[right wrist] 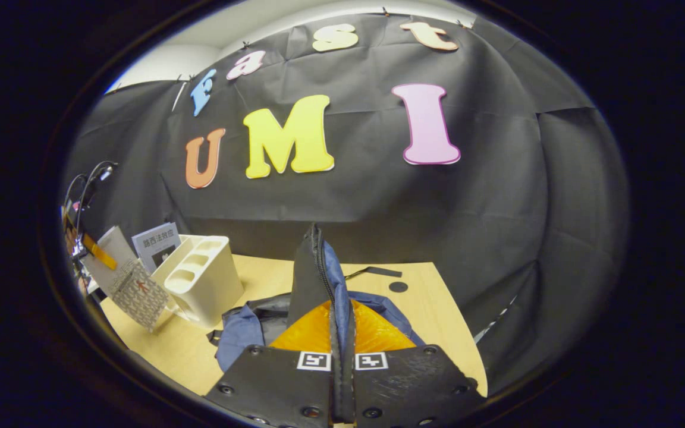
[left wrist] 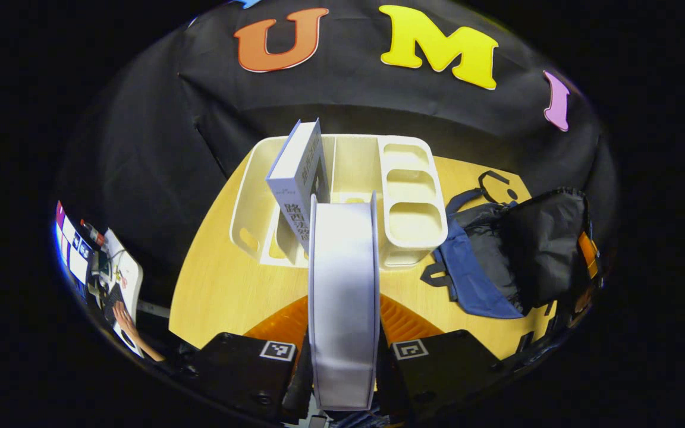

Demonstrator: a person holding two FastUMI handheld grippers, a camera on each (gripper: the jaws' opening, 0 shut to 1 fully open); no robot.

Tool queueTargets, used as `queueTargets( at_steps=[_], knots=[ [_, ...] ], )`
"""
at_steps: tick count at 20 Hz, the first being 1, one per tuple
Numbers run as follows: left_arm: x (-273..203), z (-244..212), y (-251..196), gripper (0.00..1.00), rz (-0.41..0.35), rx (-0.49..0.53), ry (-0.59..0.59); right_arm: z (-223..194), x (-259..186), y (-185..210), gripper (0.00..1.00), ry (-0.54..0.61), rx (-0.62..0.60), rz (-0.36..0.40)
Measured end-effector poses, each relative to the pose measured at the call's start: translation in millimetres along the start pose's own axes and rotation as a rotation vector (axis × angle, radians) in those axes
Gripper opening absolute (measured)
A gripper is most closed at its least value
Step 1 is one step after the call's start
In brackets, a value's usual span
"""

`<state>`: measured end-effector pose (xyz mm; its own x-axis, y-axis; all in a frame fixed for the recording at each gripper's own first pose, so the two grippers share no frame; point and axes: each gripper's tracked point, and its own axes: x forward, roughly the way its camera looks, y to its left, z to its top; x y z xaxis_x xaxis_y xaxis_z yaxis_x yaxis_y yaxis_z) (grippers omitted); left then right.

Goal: Open the schoolbag, grab two books from the bookshelf and put them into the schoolbag.

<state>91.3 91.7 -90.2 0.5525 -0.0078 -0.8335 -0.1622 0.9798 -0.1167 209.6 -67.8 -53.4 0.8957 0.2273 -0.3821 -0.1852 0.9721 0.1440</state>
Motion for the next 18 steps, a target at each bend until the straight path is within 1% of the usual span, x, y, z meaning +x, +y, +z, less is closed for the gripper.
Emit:
queueTargets(
  at_steps=[2,5,8,11,14,16,18],
  knots=[
    [-3.5,-16.2,-4.8,0.45,-0.065,-0.07,0.013,0.5,1.9,3.7,0.0,0.005,0.003,0.003],
    [-4.8,-25.1,-12.1,0.45,-0.144,-0.124,0.004,1.3,4.4,11.0,0.0,0.007,-0.006,0.012],
    [1.2,-33.2,-29.5,0.45,-0.226,-0.162,0.024,3.3,5.4,13.6,0.0,0.012,-0.018,0.005],
    [8.5,-34.6,-53.6,0.46,-0.309,-0.197,0.033,2.5,7.4,12.1,0.0,0.019,-0.024,-0.007],
    [14.5,-28.9,-87.6,0.45,-0.418,-0.243,0.029,4.6,8.4,6.3,0.0,0.018,-0.037,-0.032],
    [19.1,-23.0,-112.4,0.45,-0.494,-0.269,0.024,6.8,8.6,5.7,0.0,0.018,-0.046,-0.036],
    [27.3,-11.2,-136.1,0.45,-0.568,-0.318,0.011,10.5,7.2,4.4,0.0,0.019,-0.047,-0.035]
  ],
)
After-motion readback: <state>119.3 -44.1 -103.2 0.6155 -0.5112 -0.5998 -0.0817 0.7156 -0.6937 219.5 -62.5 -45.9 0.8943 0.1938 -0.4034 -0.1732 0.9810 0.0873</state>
